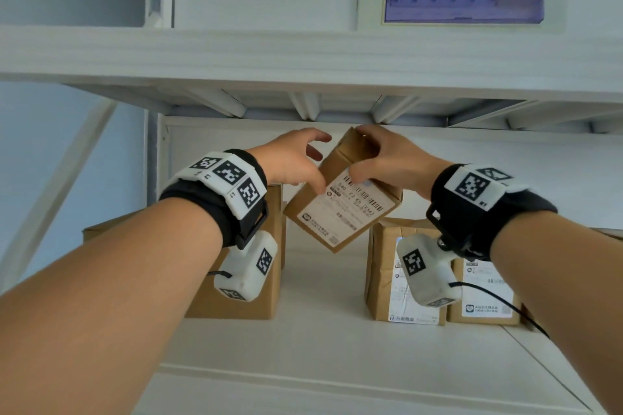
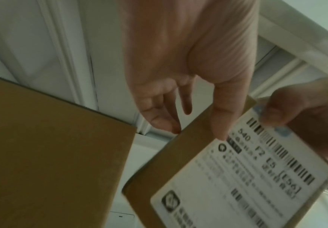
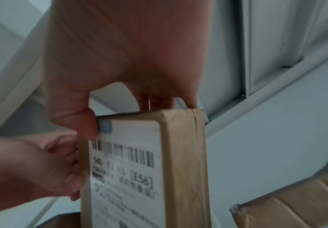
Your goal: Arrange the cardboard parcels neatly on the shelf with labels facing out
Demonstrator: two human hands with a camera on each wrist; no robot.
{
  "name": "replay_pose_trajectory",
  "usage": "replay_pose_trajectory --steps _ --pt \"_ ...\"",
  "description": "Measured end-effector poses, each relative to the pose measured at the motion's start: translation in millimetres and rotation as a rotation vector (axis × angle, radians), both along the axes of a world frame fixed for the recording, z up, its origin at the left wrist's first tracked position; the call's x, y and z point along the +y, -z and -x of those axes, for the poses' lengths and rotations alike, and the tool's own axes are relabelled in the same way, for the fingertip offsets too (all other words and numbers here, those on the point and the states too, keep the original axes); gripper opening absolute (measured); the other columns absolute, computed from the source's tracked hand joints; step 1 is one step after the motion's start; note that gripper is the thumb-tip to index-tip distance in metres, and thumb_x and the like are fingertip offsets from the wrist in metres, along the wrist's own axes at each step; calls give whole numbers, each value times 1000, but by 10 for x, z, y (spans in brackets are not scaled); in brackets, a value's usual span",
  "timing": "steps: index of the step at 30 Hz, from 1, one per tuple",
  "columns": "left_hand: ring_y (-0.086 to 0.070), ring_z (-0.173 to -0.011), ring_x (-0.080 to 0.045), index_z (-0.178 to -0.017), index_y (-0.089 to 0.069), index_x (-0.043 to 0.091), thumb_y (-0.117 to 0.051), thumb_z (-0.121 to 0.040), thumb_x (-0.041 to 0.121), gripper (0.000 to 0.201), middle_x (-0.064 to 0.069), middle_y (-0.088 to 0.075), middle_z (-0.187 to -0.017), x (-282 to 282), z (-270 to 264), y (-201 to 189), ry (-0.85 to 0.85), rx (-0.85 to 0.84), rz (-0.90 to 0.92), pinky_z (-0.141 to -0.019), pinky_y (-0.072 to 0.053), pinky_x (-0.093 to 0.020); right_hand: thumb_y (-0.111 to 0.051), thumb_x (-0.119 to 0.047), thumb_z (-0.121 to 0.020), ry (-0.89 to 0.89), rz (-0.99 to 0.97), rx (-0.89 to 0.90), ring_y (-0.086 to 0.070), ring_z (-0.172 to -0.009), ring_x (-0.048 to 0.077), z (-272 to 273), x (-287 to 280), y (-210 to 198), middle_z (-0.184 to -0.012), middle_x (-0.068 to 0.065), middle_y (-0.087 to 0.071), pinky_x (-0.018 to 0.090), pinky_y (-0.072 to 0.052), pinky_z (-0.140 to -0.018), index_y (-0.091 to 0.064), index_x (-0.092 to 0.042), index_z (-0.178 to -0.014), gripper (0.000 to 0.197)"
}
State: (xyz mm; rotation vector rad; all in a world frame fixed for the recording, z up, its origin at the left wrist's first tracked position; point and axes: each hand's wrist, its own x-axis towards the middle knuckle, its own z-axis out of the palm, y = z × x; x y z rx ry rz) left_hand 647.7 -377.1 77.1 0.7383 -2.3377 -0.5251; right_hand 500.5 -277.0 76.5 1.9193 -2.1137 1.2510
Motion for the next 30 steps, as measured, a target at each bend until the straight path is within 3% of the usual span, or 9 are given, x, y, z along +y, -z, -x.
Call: replay_pose_trajectory --steps 7,12,16,19,21,24,26,28,30 --pt "-42 -137 -22 -155 -22 24 -85 -71 18 105 -5 -38 -153 -144 -11 38 -159 -285 92 -103 -40 -30 -68 -13 -65 40 -362 312 -62 -103 23 -157 -315 -18 -114 9 -64 42 -52 -93 -52 -11 -126 63" --pt "-29 -145 -21 -154 -26 24 -70 -76 61 97 0 -25 -161 -315 -278 81 -341 -331 79 -111 -30 -34 -63 -13 -49 71 -531 296 -61 -89 24 -176 -606 193 -90 9 -68 35 -46 -71 -64 -7 -87 39" --pt "-33 -143 -24 -154 -27 18 -52 -66 87 115 -4 -29 -160 -446 -366 164 -489 -520 45 -115 -30 -41 -63 -12 -55 119 -660 350 -58 -107 25 -198 -797 318 -116 10 -64 33 -47 -82 -64 -8 -111 56" --pt "-38 -140 -27 -152 -31 18 -41 -59 95 122 -6 -34 -157 -480 -361 199 -515 -541 71 -112 -34 -44 -61 -12 -64 162 -694 408 -52 -121 28 -226 -829 340 -134 11 -54 36 -45 -95 -50 -7 -135 71" --pt "-36 -142 -29 -152 -33 19 -27 -55 101 127 -7 -33 -158 -478 -388 178 -520 -496 67 -113 -33 -46 -62 -14 -70 129 -661 390 -44 -130 26 -254 -795 339 -145 6 -45 38 -42 -102 -38 -16 -145 79" --pt "-39 -140 -31 -151 -36 18 -14 -66 97 118 -10 -33 -158 -449 -474 124 -536 -370 14 -111 -33 -43 -61 -20 -76 31 -432 315 -47 -129 19 -334 -742 298 -144 1 -46 32 -41 -101 -41 -24 -143 70" --pt "-40 -139 -31 -151 -35 13 -13 -82 84 102 -12 -34 -158 -433 -532 93 -574 -288 -10 -108 -34 -38 -60 -23 -79 -12 -284 213 -63 -106 17 -402 -782 261 -124 4 -64 30 -49 -95 -52 -19 -133 55" --pt "-36 -142 -30 -152 -32 9 -17 -94 70 86 -14 -31 -159 -441 -592 85 -596 -269 -38 -111 -31 -36 -55 -21 -83 -56 -276 -31 -73 -85 24 -504 -823 250 -108 12 -71 36 -57 -87 -54 -9 -123 42" --pt "-37 -141 -30 -151 -32 6 -28 -100 58 73 -14 -33 -157 -486 -663 98 -600 -272 -59 -109 -32 -34 -43 -25 -92 -95 -322 -284 -73 -84 36 -597 -834 279 -111 21 -66 43 -58 -84 -48 -3 -127 42"
